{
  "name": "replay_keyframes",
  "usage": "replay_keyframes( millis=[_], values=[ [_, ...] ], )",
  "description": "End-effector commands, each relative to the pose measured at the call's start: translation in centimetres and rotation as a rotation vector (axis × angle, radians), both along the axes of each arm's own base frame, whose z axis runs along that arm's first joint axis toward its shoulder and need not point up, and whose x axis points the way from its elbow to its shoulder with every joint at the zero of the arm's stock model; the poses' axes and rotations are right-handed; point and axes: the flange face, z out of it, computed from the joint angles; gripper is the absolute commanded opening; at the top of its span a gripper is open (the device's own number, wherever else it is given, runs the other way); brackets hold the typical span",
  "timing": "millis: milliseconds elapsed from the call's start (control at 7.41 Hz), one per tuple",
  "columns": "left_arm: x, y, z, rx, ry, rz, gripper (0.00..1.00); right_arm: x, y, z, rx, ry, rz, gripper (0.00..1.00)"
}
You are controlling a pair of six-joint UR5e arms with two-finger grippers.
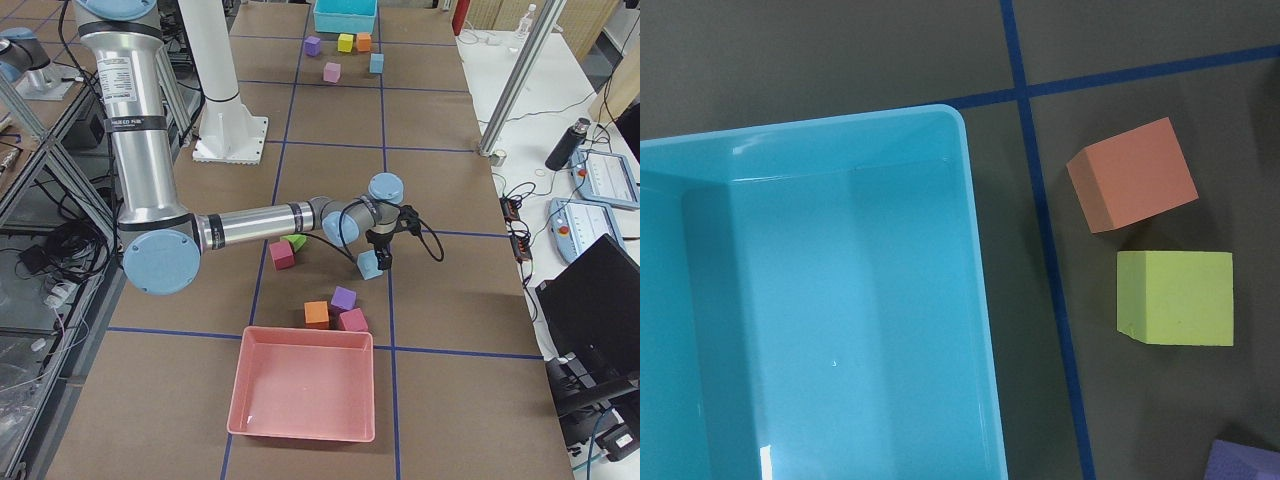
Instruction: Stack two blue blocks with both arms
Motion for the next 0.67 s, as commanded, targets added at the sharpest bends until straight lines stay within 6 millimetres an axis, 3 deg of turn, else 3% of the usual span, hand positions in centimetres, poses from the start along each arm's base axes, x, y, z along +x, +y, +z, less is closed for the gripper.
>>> replay_keyframes(
  millis=[0, 270, 540],
  values=[
    [0.0, 0.1, 0.0, -0.001, 0.000, 0.000, 0.98, -1.6, 0.3, 1.1, -0.003, 0.031, -0.012, 1.00],
    [0.0, 0.1, 0.0, -0.001, 0.000, 0.000, 0.98, -3.2, 0.9, 1.4, -0.007, 0.037, -0.040, 1.00],
    [0.0, 0.1, 0.0, -0.001, 0.000, 0.000, 0.98, -4.6, 1.4, 2.9, -0.014, 0.075, -0.054, 1.00]
  ],
)
